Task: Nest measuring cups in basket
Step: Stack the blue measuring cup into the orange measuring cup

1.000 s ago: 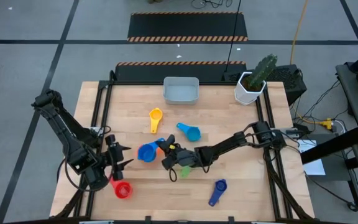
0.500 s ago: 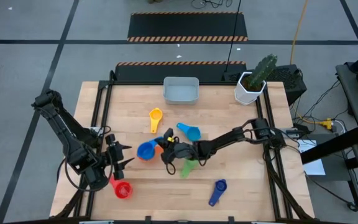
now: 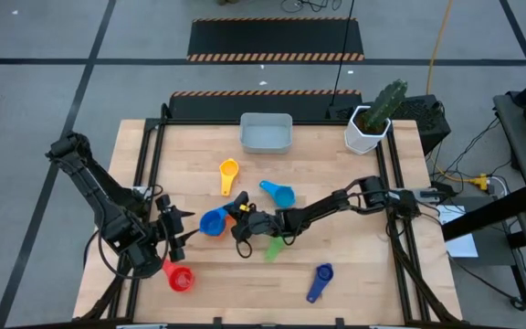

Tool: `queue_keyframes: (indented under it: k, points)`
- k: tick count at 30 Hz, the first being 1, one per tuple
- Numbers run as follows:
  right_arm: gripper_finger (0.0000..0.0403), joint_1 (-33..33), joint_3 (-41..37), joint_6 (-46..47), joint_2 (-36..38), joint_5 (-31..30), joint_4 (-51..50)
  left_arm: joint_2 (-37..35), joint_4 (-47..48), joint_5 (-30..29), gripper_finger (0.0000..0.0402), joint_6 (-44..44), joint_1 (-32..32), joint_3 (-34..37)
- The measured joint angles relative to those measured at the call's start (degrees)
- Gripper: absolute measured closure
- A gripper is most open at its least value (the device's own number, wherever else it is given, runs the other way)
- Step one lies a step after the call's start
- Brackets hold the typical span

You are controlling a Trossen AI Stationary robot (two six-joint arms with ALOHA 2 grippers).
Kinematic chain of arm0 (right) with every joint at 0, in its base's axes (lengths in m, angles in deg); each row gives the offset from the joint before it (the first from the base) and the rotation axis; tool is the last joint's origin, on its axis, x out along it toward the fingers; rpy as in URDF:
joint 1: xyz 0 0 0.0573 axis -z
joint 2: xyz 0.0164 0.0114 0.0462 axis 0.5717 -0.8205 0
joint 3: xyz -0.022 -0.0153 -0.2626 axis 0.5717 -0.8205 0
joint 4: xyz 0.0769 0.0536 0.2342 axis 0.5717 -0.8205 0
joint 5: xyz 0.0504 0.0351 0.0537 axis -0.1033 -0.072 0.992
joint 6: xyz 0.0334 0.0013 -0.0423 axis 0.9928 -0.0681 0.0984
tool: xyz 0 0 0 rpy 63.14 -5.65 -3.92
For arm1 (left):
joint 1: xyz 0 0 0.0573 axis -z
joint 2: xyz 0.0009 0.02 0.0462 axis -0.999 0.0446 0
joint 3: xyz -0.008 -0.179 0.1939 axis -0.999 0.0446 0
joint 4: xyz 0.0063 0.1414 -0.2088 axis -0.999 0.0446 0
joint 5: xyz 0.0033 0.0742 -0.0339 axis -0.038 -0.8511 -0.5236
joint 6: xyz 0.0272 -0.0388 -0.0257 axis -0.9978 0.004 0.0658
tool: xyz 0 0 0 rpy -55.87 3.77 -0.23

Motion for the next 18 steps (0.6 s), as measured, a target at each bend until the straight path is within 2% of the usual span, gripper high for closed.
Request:
queue_keyframes:
  k: [6, 18]
  points:
    - [0.0348, -0.22, 0.0, -0.12, -0.09, -3.55, 0.66, -0.01, -0.02, 0.38, 0.0172, 0.03, 0.0, 0.0]
    - [0.0277, -0.95, 0.0, 3.09, -0.09, -4.27, 0.2, -0.01, -1.0, 0.42, 0.0172, 0.9, 0.09, 0.0]
